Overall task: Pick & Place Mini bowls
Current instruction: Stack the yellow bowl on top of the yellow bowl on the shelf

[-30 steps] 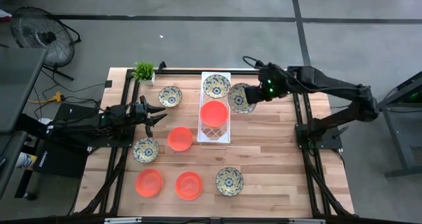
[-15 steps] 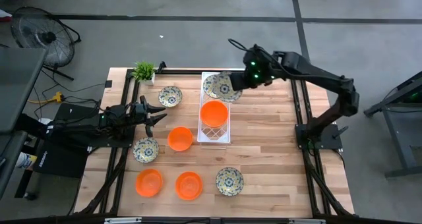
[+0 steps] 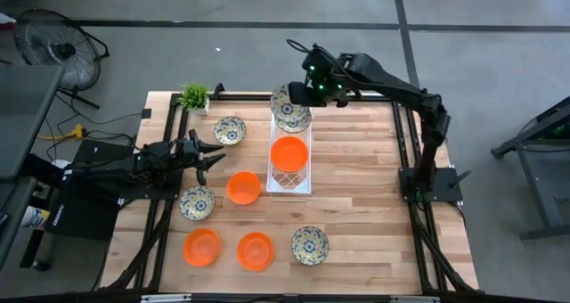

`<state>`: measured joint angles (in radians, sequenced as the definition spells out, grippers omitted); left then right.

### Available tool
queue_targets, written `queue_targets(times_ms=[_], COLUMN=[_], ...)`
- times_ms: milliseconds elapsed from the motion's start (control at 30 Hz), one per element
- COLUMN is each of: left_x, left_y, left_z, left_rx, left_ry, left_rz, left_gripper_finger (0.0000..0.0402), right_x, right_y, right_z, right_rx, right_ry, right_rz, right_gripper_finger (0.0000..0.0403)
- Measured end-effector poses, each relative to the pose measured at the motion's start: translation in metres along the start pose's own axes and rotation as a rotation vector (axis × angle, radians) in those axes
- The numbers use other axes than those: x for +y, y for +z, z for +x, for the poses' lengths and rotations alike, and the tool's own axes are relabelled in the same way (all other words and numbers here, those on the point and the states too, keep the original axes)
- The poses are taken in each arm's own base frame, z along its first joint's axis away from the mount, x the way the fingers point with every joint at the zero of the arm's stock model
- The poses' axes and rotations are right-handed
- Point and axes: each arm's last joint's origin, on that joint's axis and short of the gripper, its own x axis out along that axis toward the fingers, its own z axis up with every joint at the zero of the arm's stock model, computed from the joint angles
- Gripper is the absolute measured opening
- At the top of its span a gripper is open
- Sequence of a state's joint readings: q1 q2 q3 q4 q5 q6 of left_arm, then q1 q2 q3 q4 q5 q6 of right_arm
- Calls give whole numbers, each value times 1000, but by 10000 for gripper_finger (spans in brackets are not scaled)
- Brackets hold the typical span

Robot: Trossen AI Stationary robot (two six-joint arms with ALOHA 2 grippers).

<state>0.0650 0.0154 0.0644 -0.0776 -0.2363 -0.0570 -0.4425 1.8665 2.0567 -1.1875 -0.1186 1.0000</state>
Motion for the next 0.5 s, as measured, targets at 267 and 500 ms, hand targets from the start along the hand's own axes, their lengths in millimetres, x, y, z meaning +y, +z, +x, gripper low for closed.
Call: queue_targets(times_ms=[267, 500], left_x=[0, 0], left_y=[0, 0], left_z=[0, 0], left_rx=[-1, 0], left_ry=[0, 0], left_rz=[0, 0], left_gripper_finger=[129, 129], right_x=[-6, -8], right_y=[5, 5], right_z=[16, 26], right_rx=[63, 103], right_ry=[-58, -85], right_rz=[102, 152], right_gripper_finger=[1, 1])
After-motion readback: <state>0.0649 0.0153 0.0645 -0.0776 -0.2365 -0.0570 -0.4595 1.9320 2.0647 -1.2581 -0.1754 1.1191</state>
